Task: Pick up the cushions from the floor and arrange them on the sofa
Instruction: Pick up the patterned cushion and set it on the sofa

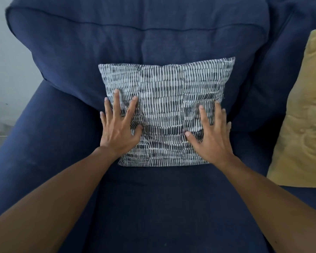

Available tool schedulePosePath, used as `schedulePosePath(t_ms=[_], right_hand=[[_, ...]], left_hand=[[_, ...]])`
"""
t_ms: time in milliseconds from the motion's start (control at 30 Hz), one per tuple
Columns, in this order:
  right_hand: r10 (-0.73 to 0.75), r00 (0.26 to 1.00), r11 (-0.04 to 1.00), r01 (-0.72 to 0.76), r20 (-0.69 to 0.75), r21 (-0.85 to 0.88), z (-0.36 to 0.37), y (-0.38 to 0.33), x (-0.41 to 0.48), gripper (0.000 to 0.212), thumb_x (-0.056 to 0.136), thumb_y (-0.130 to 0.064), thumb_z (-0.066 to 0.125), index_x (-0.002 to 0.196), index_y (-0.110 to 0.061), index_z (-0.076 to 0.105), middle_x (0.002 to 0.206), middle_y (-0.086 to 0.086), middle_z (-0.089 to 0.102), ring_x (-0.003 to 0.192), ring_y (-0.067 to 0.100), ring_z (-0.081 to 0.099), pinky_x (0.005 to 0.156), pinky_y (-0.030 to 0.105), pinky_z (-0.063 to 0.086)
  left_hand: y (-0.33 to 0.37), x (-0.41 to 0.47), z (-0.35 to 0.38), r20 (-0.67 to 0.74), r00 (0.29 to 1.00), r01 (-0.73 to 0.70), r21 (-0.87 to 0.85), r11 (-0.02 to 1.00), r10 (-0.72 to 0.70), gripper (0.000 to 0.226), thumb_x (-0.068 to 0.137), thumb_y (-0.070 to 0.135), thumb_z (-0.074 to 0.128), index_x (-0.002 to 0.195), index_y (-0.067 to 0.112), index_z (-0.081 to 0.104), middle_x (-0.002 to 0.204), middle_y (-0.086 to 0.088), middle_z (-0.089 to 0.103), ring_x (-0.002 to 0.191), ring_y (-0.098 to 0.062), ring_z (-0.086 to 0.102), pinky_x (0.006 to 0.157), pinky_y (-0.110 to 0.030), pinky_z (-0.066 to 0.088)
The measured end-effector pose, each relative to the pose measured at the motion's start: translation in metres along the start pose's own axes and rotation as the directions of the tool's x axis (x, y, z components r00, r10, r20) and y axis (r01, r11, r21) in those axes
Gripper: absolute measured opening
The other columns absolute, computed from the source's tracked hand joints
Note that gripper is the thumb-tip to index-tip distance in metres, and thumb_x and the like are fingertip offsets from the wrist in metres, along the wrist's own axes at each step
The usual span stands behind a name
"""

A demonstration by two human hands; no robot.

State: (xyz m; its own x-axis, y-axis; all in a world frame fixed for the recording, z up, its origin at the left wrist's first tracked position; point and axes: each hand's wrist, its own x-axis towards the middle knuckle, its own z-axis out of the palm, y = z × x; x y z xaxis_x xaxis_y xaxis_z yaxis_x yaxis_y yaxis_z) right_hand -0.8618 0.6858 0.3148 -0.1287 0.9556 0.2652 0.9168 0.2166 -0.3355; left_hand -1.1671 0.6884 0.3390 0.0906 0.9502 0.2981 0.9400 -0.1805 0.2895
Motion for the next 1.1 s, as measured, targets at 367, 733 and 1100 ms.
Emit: schedulePosePath(t_ms=[367,733,1100], right_hand=[[-0.077,0.997,0.993,0.075,-0.016,-0.092,-0.049,-0.022,-0.019,0.091,0.092,-0.068,0.052,0.163,-0.028,0.011,0.169,0.018,-0.006,0.154,0.044,-0.002,0.113,0.076,0.014],[-0.182,0.983,0.976,0.181,0.001,-0.120,-0.032,-0.045,0.010,0.086,0.095,-0.068,0.046,0.164,-0.031,0.009,0.170,0.016,-0.007,0.155,0.043,-0.007,0.114,0.076,0.011],[-0.195,0.973,0.965,0.168,-0.121,-0.200,0.019,0.002,0.095,0.079,0.098,-0.075,0.033,0.163,-0.036,0.013,0.170,0.009,-0.006,0.155,0.042,-0.007,0.111,0.079,0.000]], left_hand=[[0.015,-0.026,-0.049,-0.001,1.000,0.010,0.060,0.998,-0.010,0.088,0.094,0.041,0.062,0.164,0.039,0.009,0.171,-0.009,-0.016,0.154,-0.050,-0.009,0.112,-0.080,0.009],[0.029,-0.017,-0.024,0.017,0.993,-0.121,0.111,0.986,0.120,0.066,0.104,0.050,0.034,0.165,0.038,0.012,0.173,-0.007,-0.012,0.158,-0.038,-0.011,0.122,-0.067,0.002],[0.008,0.082,0.031,-0.134,0.990,-0.026,0.161,0.987,0.047,0.059,0.109,0.054,0.021,0.164,0.039,0.006,0.174,-0.002,-0.003,0.159,-0.024,-0.007,0.123,-0.064,-0.005]])
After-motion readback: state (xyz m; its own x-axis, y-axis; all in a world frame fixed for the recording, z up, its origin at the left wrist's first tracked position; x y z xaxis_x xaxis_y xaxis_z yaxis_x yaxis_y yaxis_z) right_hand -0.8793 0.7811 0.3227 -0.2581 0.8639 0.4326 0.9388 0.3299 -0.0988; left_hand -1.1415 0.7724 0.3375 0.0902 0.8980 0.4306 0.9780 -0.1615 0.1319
